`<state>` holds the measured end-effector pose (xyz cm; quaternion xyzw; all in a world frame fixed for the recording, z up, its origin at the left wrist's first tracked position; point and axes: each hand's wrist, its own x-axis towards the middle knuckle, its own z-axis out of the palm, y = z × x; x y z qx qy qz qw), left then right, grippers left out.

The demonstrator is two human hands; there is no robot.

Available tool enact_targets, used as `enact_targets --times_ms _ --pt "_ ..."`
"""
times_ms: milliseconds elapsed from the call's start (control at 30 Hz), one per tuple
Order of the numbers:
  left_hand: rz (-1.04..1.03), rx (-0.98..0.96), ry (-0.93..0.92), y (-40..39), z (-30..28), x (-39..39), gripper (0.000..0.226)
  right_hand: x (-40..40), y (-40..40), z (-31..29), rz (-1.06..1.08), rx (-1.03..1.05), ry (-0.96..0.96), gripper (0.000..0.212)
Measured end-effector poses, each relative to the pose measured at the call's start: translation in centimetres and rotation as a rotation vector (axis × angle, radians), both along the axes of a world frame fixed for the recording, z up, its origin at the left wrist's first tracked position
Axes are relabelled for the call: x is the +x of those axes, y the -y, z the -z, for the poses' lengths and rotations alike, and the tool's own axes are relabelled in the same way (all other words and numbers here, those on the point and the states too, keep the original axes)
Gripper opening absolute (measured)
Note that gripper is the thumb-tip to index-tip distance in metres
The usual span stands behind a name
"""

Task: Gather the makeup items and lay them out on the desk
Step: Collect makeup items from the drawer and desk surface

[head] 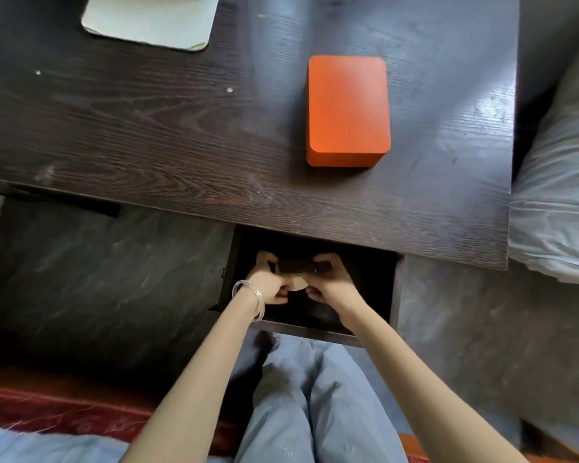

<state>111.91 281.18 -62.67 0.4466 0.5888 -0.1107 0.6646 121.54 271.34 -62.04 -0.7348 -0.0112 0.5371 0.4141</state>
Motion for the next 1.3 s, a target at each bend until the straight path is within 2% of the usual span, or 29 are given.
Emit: enact_targets --times_ms 200,400,567,833,933,1033,1133,1200,1233,1300 --pt "-0.093 -0.009 0.135 3.1 -6.3 -3.2 0.045 -2.3 2.4 -6.3 -0.098 0.093 0.037 0.035" --pt "-0.153 0.251 0.335 2.2 -13.9 -4.2 0.036 -2.6 1.7 -13.2 -0.072 0.337 0.072 0.033" --pt "-0.219 0.42 0.42 -3.4 -18.3 -1.0 0.035 -0.7 -4.7 -17.7 -0.039 0.461 0.165 0.032" --pt "-0.223 0.443 0.198 -10.0 -15.3 4.8 0.046 1.9 -13.4 -14.5 -0.065 0.222 0.379 0.046" --pt "-0.268 0.474 0.191 -11.1 -14.4 5.7 0.045 2.2 -14.2 -13.5 -0.089 0.213 0.452 0.052" --pt "-0.276 0.517 0.163 -10.8 -13.9 5.9 0.047 1.9 -13.4 -14.0 -0.121 0.247 0.502 0.047" --pt "-0.208 0.687 0.141 -7.8 -13.6 3.9 0.036 0.9 -9.7 -14.6 -0.031 0.333 0.397 0.038" --pt "-0.122 0.822 0.211 -4.5 -12.9 1.2 0.024 0.3 -5.7 -14.2 -0.012 0.361 0.232 0.028" --pt "-0.061 0.815 0.262 -2.6 -12.3 -0.1 0.024 0.1 -3.8 -13.7 -0.036 0.352 0.152 0.029" --pt "0.093 0.665 0.276 0.6 -10.1 -1.5 0.027 0.2 -1.0 -11.3 -0.109 0.222 0.09 0.029"
